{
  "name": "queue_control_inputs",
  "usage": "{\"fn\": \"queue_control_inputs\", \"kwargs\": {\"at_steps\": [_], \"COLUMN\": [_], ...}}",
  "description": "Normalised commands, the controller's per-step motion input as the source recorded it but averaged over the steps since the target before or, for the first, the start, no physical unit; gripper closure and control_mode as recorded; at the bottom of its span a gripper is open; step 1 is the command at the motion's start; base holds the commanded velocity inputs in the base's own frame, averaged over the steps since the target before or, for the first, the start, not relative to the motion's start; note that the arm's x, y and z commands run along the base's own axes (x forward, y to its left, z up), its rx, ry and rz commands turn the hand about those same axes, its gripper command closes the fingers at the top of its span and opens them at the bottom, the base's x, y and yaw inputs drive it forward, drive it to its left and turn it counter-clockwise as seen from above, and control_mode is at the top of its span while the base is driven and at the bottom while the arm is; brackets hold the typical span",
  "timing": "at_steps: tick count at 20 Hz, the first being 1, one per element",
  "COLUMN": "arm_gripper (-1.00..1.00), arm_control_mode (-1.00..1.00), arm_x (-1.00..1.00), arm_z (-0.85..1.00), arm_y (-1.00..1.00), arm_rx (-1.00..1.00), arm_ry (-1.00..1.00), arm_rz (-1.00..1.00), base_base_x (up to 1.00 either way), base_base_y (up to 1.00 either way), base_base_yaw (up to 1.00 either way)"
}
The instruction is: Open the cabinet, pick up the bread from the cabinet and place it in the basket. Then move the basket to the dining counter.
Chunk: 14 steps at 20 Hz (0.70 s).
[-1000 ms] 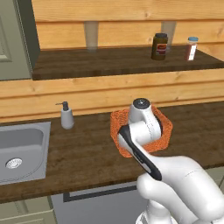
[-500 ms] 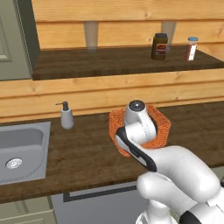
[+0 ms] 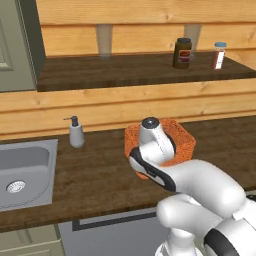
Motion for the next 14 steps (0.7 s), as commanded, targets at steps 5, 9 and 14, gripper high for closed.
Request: {"fn": "queue_control_inputs", "kwargs": {"at_steps": [5, 9, 14], "arm_gripper": [1.0, 1.0, 1.0], "arm_control_mode": [-1.0, -1.0, -1.0], "arm_x": [0.0, 0.0, -0.1], "arm_z": [-0.41, -0.27, -0.07], "arm_y": [0.0, 0.0, -0.02], "arm_rx": [-0.06, -0.01, -0.01], "arm_ry": [0.13, 0.1, 0.01], "arm_rz": [0.1, 0.02, 0.0], "base_base_x": [0.0, 0.0, 0.0], "base_base_y": [0.0, 0.0, 0.0], "base_base_yaw": [0.0, 0.0, 0.0]}}
